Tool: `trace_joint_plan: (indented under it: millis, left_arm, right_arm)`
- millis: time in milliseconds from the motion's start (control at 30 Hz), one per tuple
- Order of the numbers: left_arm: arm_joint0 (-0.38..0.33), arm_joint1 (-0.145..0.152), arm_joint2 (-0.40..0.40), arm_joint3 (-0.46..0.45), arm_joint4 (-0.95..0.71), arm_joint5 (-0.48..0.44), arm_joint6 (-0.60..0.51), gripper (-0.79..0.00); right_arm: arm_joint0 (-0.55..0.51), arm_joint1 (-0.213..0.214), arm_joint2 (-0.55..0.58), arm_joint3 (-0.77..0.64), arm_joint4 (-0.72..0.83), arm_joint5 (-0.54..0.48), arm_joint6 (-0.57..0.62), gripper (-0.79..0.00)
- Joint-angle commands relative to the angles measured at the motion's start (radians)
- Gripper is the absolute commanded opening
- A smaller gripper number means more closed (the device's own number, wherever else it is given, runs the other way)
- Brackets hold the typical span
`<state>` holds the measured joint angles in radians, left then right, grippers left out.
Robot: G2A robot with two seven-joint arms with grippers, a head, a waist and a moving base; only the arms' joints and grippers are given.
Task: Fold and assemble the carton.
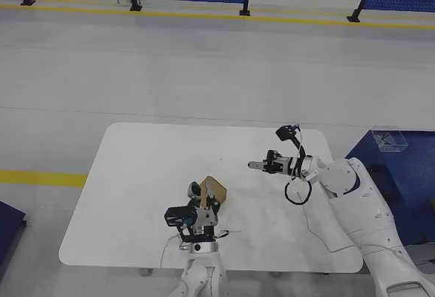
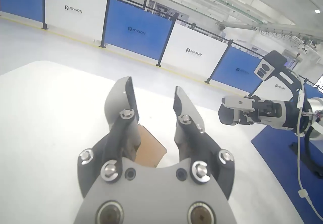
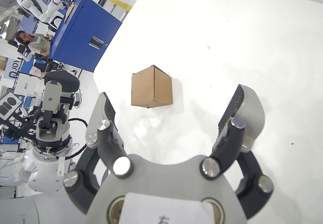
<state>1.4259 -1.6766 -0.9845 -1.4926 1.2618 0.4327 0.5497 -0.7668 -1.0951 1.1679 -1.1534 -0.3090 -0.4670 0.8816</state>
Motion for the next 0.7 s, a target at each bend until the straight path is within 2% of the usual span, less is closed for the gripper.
trace_joint_plan:
  millis: [0,133,267,400,500,667]
  left_arm:
    - [0.0,0.0,0.0,0.0,0.002,0.0,0.0,-0.785]
    - [-0.001,0.001,0.001,0.006,0.01,-0.001,-0.007,-0.785]
    - [-0.086,0.003,0.01,0.069,0.129,0.015,-0.212,-0.785]
    - [-0.162,0.002,0.031,0.119,0.262,0.029,-0.362,-0.785]
    - [-0.215,-0.002,0.04,0.147,0.309,0.021,-0.517,-0.785]
    - [-0.245,-0.003,0.019,0.156,0.294,-0.016,-0.644,-0.785]
  right_arm:
    - [0.0,0.0,0.0,0.0,0.0,0.0,0.0,0.0]
    - [0.0,0.0,0.0,0.0,0.0,0.0,0.0,0.0]
    - [0.0,0.0,0.0,0.0,0.0,0.0,0.0,0.0]
    - [0.0,0.0,0.0,0.0,0.0,0.0,0.0,0.0]
    - [0.0,0.0,0.0,0.0,0.0,0.0,0.0,0.0]
    - [0.0,0.0,0.0,0.0,0.0,0.0,0.0,0.0]
